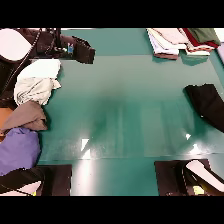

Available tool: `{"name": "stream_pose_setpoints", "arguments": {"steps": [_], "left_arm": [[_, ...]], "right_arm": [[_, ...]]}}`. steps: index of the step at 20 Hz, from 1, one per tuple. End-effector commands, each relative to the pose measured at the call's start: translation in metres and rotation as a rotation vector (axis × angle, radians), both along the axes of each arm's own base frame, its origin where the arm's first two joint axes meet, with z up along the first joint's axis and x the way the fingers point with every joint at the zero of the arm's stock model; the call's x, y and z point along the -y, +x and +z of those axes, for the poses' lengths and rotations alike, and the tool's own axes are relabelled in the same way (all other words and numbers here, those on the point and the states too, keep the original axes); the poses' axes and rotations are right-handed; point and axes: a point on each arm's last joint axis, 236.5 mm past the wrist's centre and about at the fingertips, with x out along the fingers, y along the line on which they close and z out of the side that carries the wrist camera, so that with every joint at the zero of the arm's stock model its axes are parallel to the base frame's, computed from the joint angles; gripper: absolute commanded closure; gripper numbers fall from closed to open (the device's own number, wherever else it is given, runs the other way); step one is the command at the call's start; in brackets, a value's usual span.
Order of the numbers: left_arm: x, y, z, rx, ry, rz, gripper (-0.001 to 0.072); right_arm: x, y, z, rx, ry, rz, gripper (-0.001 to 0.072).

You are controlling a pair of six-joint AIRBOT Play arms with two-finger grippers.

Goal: Fold the shirts.

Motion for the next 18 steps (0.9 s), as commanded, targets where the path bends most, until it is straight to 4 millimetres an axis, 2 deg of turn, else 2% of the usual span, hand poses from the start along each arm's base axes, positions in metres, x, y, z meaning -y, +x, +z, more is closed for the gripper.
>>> {"name": "stream_pose_setpoints", "arguments": {"steps": [1, 2, 3, 4, 5, 6, 8, 9, 10, 12, 14, 16, 18], "left_arm": [[0.0, -0.001, -0.001, -0.004, 0.006, -0.003, 0.0688], [0.0, -0.001, -0.002, -0.007, 0.008, -0.003, 0.0687], [-0.001, -0.002, -0.003, -0.011, 0.011, -0.004, 0.0688], [-0.001, -0.002, -0.004, -0.012, 0.013, -0.005, 0.0688], [-0.001, -0.002, -0.004, -0.014, 0.013, -0.005, 0.0688], [-0.001, -0.003, -0.004, -0.015, 0.014, -0.005, 0.0688], [-0.001, -0.003, -0.005, -0.017, 0.015, -0.006, 0.0688], [-0.001, -0.003, -0.004, -0.016, 0.014, -0.005, 0.0687], [-0.001, -0.003, -0.004, -0.016, 0.014, -0.005, 0.0687], [-0.001, -0.002, -0.003, -0.012, 0.011, -0.005, 0.0687], [0.0, 0.0, -0.001, -0.001, 0.003, -0.002, 0.0687], [0.0, 0.002, 0.002, 0.012, -0.005, 0.001, 0.0687], [0.001, 0.002, 0.003, 0.014, -0.007, 0.001, 0.0687]], "right_arm": [[-0.038, -0.002, -0.017, -0.078, 0.017, 0.097, 0.0693], [-0.045, -0.004, -0.019, -0.126, -0.003, 0.145, 0.0691], [-0.046, -0.009, -0.02, -0.173, -0.036, 0.178, 0.0609], [-0.044, -0.012, -0.019, -0.206, -0.07, 0.201, 0.038], [-0.04, -0.017, -0.016, -0.228, -0.098, 0.205, 0.0215], [-0.035, -0.022, -0.012, -0.246, -0.115, 0.201, 0.017], [-0.017, -0.036, 0.007, -0.283, -0.152, 0.169, 0.017], [-0.007, -0.038, 0.023, -0.273, -0.173, 0.141, 0.017], [-0.001, -0.035, 0.04, -0.24, -0.186, 0.119, 0.0171], [-0.005, -0.009, 0.075, -0.118, -0.183, 0.117, 0.0171], [-0.031, 0.033, 0.105, 0.039, -0.148, 0.178, 0.0171], [-0.084, 0.079, 0.127, 0.17, -0.088, 0.316, 0.0184], [-0.141, 0.105, 0.13, 0.197, -0.058, 0.483, 0.0184]]}}
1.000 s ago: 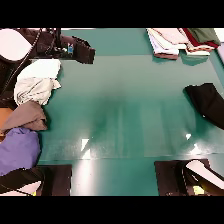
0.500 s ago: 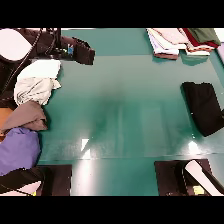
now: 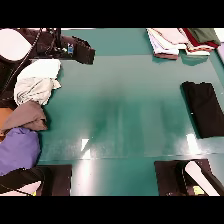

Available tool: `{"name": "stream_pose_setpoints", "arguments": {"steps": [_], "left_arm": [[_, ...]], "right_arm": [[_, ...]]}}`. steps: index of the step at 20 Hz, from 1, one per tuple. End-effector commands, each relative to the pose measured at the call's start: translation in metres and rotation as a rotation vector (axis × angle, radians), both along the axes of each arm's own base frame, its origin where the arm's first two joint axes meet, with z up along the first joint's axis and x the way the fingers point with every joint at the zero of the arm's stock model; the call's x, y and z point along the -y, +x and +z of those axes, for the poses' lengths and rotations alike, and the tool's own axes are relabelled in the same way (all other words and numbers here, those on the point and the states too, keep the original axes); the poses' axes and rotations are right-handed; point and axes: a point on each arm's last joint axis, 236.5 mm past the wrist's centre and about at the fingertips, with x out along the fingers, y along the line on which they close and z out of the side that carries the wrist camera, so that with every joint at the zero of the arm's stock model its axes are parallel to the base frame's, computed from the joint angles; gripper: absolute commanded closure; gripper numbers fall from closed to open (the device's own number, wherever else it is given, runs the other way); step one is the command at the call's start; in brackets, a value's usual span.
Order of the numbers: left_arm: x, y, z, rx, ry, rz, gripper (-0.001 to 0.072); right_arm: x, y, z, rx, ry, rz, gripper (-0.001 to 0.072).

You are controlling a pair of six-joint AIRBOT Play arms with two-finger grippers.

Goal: Fold the shirts.

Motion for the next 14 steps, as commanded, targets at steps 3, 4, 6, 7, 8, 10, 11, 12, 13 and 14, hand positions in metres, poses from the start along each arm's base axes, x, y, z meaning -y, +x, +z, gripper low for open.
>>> {"name": "stream_pose_setpoints", "arguments": {"steps": [3, 4, 6, 7, 8, 10, 11, 12, 13, 14], "left_arm": [[0.0, 0.002, 0.002, 0.01, -0.007, 0.002, 0.0687], [0.0, 0.002, 0.003, 0.011, -0.007, 0.002, 0.0687], [0.0, 0.002, 0.003, 0.011, -0.007, 0.002, 0.0687], [0.0, 0.002, 0.002, 0.01, -0.007, 0.002, 0.0687], [0.0, 0.002, 0.003, 0.011, -0.007, 0.002, 0.0687], [0.0, 0.002, 0.003, 0.011, -0.007, 0.002, 0.0687], [0.0, 0.002, 0.003, 0.011, -0.007, 0.002, 0.0687], [0.0, 0.002, 0.002, 0.01, -0.007, 0.002, 0.0687], [0.0, 0.002, 0.002, 0.01, -0.007, 0.002, 0.0687], [0.0, 0.002, 0.003, 0.011, -0.007, 0.002, 0.0687]], "right_arm": [[-0.15, 0.058, 0.023, 0.086, 0.075, 0.426, 0.0245], [-0.176, 0.059, 0.023, 0.085, 0.077, 0.499, 0.0365], [-0.217, 0.059, 0.024, 0.089, 0.074, 0.622, 0.0676], [-0.233, 0.057, 0.024, 0.088, 0.074, 0.67, 0.0693], [-0.246, 0.055, 0.024, 0.086, 0.076, 0.707, 0.0693], [-0.266, 0.051, 0.024, 0.085, 0.079, 0.764, 0.0693], [-0.271, 0.049, 0.024, 0.084, 0.08, 0.779, 0.0693], [-0.274, 0.048, 0.024, 0.084, 0.08, 0.789, 0.0693], [-0.276, 0.048, 0.024, 0.083, 0.082, 0.792, 0.0693], [-0.276, 0.047, 0.024, 0.081, 0.085, 0.793, 0.0693]]}}
